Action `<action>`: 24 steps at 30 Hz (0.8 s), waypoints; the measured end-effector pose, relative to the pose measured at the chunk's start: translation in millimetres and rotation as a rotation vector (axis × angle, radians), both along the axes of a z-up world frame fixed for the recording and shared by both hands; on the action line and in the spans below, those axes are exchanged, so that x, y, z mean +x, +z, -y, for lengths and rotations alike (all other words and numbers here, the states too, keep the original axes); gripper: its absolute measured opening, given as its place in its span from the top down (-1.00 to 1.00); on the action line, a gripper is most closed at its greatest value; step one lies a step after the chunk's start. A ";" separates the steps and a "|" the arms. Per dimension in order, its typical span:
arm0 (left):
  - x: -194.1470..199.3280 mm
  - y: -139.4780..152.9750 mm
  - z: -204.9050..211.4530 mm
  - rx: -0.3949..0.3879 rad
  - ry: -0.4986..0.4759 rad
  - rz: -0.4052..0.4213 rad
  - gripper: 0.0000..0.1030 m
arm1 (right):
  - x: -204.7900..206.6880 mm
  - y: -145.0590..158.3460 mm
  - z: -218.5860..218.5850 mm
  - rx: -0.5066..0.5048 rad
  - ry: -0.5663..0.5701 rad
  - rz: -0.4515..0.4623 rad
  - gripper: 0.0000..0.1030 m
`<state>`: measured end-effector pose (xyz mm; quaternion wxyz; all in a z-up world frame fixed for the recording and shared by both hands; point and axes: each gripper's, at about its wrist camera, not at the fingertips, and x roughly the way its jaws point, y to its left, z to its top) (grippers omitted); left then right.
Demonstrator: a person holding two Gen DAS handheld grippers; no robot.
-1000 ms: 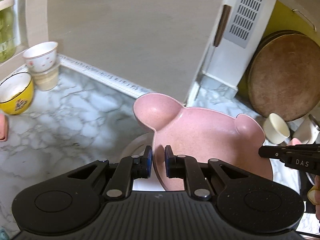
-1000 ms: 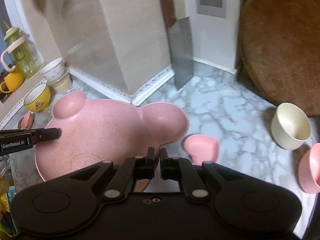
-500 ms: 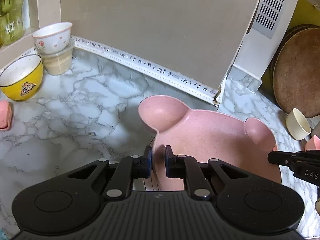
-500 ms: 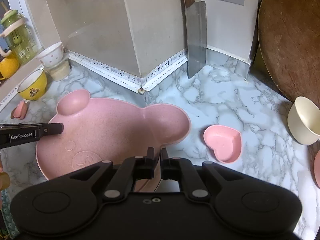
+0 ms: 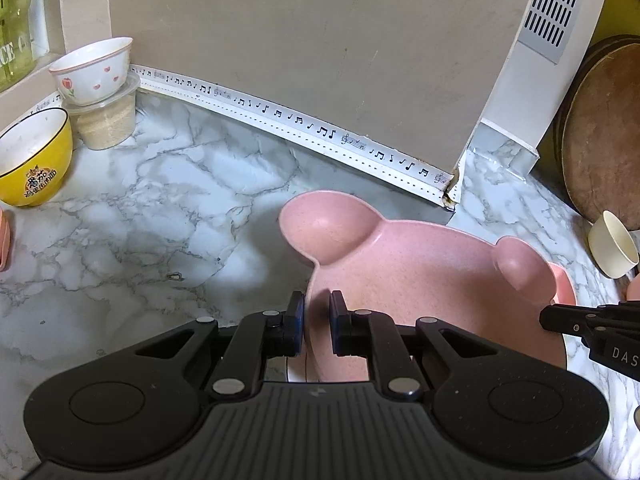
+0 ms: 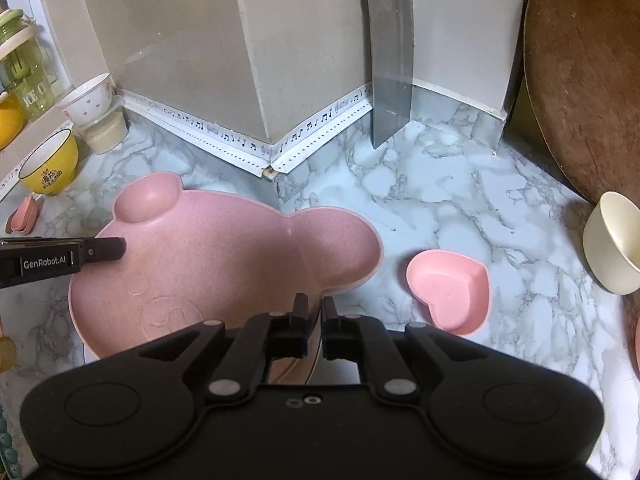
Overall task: Organize plates and bowls
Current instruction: 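Lower the bear plate onto the stacked white plates and open both grippers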
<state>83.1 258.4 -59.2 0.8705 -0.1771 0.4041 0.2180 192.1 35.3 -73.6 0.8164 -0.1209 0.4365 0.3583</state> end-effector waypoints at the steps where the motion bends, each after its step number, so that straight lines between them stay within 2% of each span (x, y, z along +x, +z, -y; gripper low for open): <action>1: 0.9 -0.2 0.1 0.000 0.000 0.000 0.76 | 1.2 -0.8 -0.1 -0.002 -0.002 -0.002 0.87; 12: 6.4 -7.7 -8.0 -0.022 -0.005 -0.008 0.76 | -1.3 -4.0 -6.5 -0.024 0.010 0.024 0.86; 18: 3.7 -9.4 -6.4 -0.001 -0.015 -0.016 0.76 | -3.9 -6.0 -8.5 -0.035 0.010 0.030 0.87; 24: -1.8 -5.5 -7.0 0.012 -0.016 -0.012 0.76 | -3.8 -7.6 -5.7 -0.043 -0.015 0.012 0.66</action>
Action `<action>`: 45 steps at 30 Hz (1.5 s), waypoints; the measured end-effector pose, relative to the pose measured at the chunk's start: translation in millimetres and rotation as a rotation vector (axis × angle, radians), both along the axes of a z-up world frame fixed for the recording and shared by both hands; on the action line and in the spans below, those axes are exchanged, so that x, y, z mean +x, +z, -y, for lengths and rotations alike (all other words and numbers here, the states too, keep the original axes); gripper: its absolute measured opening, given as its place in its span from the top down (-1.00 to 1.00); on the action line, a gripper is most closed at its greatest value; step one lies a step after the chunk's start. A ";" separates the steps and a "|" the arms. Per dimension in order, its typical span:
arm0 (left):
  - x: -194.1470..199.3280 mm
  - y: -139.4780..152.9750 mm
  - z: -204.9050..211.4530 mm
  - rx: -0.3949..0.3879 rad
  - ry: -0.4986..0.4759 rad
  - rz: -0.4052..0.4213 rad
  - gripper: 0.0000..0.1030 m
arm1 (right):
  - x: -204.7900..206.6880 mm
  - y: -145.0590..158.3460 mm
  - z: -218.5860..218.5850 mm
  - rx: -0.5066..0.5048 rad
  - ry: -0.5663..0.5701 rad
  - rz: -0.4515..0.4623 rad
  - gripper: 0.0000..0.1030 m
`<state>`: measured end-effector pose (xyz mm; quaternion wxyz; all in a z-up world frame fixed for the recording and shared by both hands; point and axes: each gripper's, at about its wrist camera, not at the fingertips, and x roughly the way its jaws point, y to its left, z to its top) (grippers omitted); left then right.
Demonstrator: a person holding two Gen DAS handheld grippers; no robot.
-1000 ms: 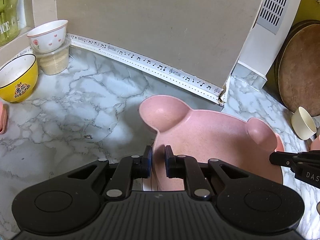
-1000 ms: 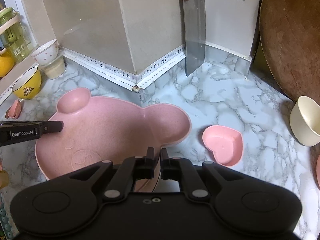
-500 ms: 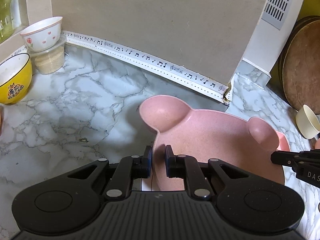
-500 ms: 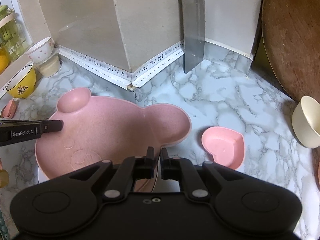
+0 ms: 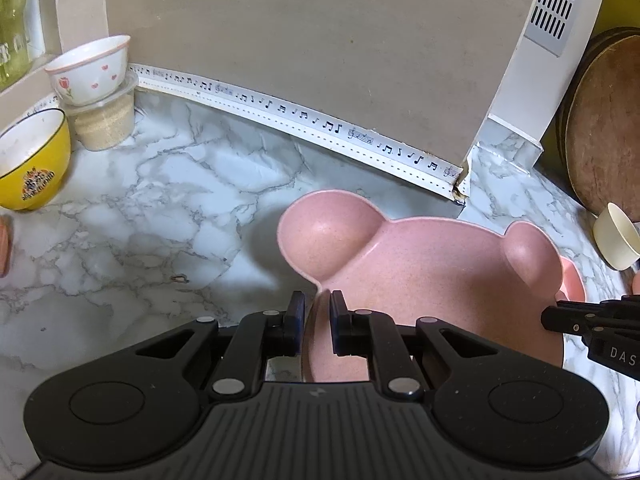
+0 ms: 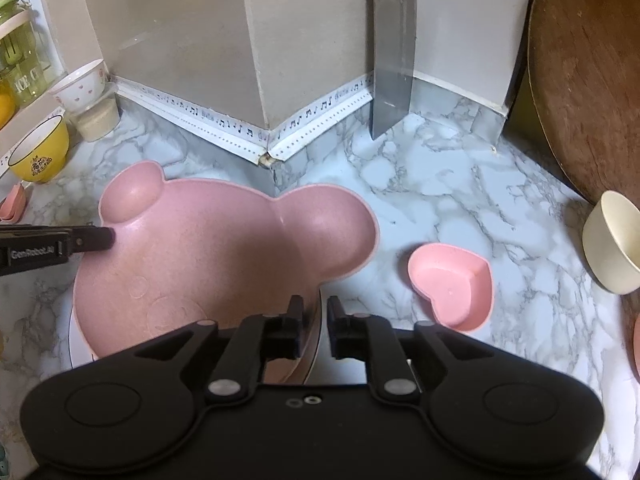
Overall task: Organize plates and bowls
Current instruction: 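Lower the bear plate onto the stacked white plates and open both grippers, then move both grippers to the pink bowl and close them on its rim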
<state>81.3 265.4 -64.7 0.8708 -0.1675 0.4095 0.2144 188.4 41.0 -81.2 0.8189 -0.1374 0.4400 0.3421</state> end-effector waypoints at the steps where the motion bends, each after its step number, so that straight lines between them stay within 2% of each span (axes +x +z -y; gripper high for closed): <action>1: -1.9 0.9 -0.5 -0.001 0.002 0.002 0.76 | 0.0 0.5 2.3 0.007 -0.004 -0.006 0.65; 6: -12.7 8.1 1.0 0.009 0.005 0.014 0.76 | -7.4 8.9 12.8 0.038 -0.014 -0.012 0.61; 9: -20.6 16.3 7.6 0.026 -0.011 0.035 0.76 | -14.6 15.7 17.4 0.058 -0.011 -0.016 0.52; 13: -29.6 30.2 23.1 0.054 -0.056 0.067 0.76 | -26.4 27.3 24.8 0.083 -0.008 -0.010 0.37; 18: -38.6 49.1 46.1 0.049 -0.129 0.114 0.76 | -40.9 44.4 41.1 0.114 -0.017 0.008 0.25; 25: -39.1 68.6 75.4 0.048 -0.213 0.160 0.69 | -56.6 67.1 68.7 0.144 -0.047 0.057 -0.16; 28: -36.1 73.7 89.2 0.051 -0.247 0.184 0.26 | -61.1 76.9 82.1 0.158 -0.060 0.097 -0.27; 29: -34.4 75.3 93.5 0.052 -0.253 0.194 -0.03 | -61.9 79.8 86.3 0.159 -0.065 0.108 -0.29; 30: -33.0 76.9 97.7 0.055 -0.257 0.204 -0.23 | -61.6 82.6 91.0 0.163 -0.069 0.114 -0.31; 36: -16.3 86.1 126.8 0.055 -0.305 0.228 -0.25 | -53.5 93.9 122.8 0.171 -0.097 0.171 -0.63; 40: 3.0 89.8 150.1 0.050 -0.337 0.232 -0.28 | -42.1 97.7 147.8 0.181 -0.128 0.211 -0.92; 42: 13.7 91.0 163.0 0.045 -0.355 0.237 -0.42 | -35.3 97.0 161.9 0.183 -0.143 0.227 -0.94; 45: 29.6 91.6 184.3 0.051 -0.397 0.240 -0.47 | -20.4 92.9 182.9 0.184 -0.165 0.217 -0.95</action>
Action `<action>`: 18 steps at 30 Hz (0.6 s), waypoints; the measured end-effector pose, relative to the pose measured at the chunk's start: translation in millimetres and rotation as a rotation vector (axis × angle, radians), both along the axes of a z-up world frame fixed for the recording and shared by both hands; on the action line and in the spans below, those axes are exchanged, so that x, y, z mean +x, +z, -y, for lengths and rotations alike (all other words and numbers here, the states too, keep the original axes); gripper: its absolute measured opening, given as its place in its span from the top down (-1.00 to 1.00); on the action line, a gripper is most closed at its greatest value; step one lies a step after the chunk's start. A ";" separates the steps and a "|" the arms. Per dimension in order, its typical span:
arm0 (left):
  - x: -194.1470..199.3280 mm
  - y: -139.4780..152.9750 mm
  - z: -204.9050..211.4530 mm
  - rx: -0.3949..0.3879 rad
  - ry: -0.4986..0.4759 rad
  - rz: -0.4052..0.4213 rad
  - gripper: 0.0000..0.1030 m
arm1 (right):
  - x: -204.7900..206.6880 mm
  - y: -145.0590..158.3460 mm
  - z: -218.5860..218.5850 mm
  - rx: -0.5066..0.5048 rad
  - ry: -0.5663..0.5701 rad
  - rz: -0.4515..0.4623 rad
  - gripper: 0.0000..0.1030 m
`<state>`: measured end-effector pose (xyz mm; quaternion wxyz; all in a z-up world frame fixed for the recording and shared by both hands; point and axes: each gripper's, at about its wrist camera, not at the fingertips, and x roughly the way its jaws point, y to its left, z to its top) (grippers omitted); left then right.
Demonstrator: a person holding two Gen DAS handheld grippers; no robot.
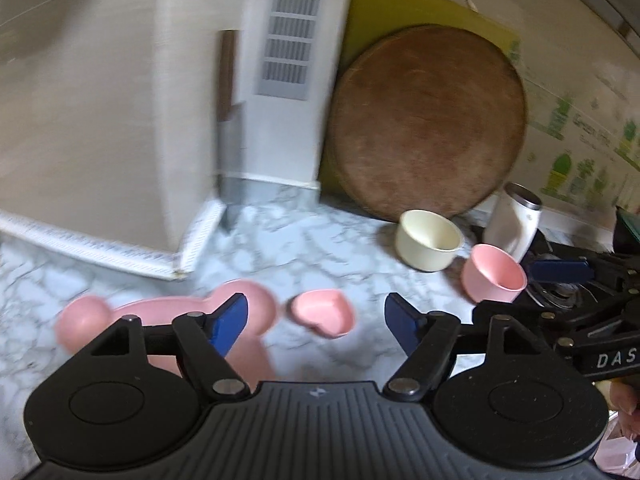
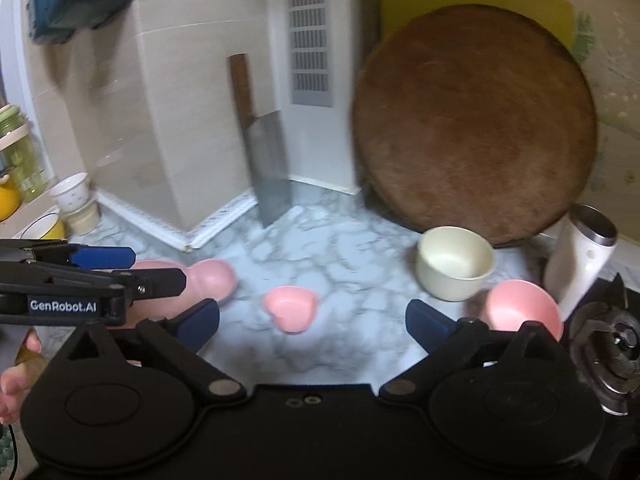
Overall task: Organize plates and bowls
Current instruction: 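Move both grippers to the pink bowl and close them on its rim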
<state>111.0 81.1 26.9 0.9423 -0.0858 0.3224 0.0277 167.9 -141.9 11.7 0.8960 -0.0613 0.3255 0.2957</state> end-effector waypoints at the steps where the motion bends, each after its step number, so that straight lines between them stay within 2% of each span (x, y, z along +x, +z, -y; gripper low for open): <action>1: 5.5 -0.3 6.8 -0.003 -0.013 0.000 -0.48 | 5.4 -1.7 7.8 -0.001 -0.010 -0.004 -0.95; 5: 32.8 -3.2 32.2 -0.039 -0.049 -0.007 -0.51 | 26.8 -10.0 40.5 -0.014 -0.057 -0.007 -0.96; 12: 82.5 -13.1 76.9 -0.051 -0.086 -0.031 -0.51 | 74.9 -24.3 96.7 -0.026 -0.154 -0.035 -0.95; 18: 126.8 -33.5 116.2 -0.058 -0.129 -0.078 -0.51 | 112.4 -47.7 141.3 -0.057 -0.231 -0.101 -0.86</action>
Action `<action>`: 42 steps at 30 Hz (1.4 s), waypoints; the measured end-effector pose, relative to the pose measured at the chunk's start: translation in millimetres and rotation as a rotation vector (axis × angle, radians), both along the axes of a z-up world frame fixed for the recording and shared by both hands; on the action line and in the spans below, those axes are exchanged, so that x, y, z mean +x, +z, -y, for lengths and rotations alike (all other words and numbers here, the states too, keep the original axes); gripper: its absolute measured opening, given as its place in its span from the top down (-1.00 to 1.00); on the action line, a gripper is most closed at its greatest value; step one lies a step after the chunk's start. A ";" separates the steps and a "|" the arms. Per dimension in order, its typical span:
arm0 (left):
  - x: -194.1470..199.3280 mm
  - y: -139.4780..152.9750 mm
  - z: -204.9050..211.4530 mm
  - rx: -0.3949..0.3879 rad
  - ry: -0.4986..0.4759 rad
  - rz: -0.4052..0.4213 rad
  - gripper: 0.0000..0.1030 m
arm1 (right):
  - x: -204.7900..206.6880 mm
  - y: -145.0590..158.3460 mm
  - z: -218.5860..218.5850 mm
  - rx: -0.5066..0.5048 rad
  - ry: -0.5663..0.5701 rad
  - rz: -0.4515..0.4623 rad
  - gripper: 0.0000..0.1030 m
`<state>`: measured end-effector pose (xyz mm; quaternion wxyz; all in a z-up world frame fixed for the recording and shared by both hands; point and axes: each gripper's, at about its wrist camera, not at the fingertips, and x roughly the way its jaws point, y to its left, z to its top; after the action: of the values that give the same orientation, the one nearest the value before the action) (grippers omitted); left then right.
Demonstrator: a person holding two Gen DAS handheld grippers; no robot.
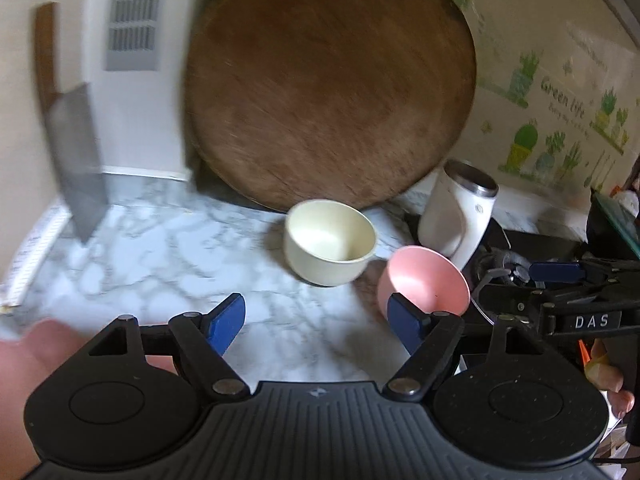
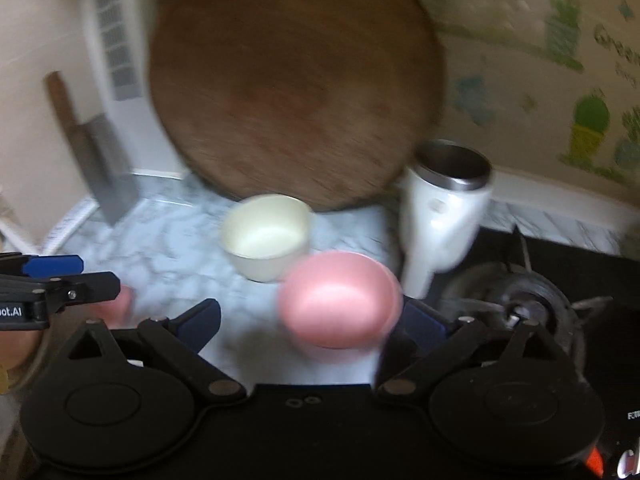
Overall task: Organize plates and bowls
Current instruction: 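Move both grippers to the pink bowl and close them on its rim, then lift the pink bowl with both grippers and carry it toward the plates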
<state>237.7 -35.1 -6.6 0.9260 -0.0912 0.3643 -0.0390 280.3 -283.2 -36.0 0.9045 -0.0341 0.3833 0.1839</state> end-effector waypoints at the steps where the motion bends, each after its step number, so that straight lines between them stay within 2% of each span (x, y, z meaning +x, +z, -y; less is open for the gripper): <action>1: 7.8 -4.6 6.7 -0.001 -0.006 -0.015 -0.51 | 6.5 -4.7 5.2 -0.004 -0.010 -0.012 -0.84; 6: 45.3 -31.0 41.3 -0.023 -0.038 -0.076 -0.51 | 36.2 -27.8 27.5 0.000 -0.059 -0.094 -0.63; 12: 79.3 -57.0 70.7 0.003 -0.061 -0.131 -0.51 | 58.7 -47.6 33.6 0.013 -0.080 -0.155 -0.39; 18: 99.8 -71.1 87.0 0.007 -0.086 -0.165 -0.48 | 72.6 -56.8 26.5 0.004 -0.052 -0.181 0.07; 19: 101.8 -72.4 88.3 0.002 -0.088 -0.168 -0.41 | 74.2 -57.8 25.2 0.003 -0.049 -0.185 0.14; 21: 106.0 -74.4 89.3 -0.009 -0.096 -0.184 -0.10 | 76.9 -59.0 23.2 0.000 -0.041 -0.188 0.25; 26: 112.1 -80.9 90.1 -0.020 -0.098 -0.219 0.32 | 80.6 -62.3 19.2 -0.004 -0.039 -0.198 0.51; 31: 116.9 -86.7 90.6 -0.031 -0.107 -0.241 0.50 | 82.5 -67.9 17.3 -0.001 -0.038 -0.218 0.75; 33: 117.3 -86.2 90.7 -0.044 -0.119 -0.243 0.64 | 81.2 -68.2 15.1 -0.005 -0.040 -0.217 0.75; 42: 100.7 -80.9 89.4 -0.022 -0.127 -0.249 0.68 | 58.2 -57.8 7.7 0.002 -0.054 -0.215 0.78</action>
<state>338.4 -124.4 -87.6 0.8683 -0.0823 0.4808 -0.0900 338.6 -290.9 -93.8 0.8629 -0.0031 0.4785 0.1623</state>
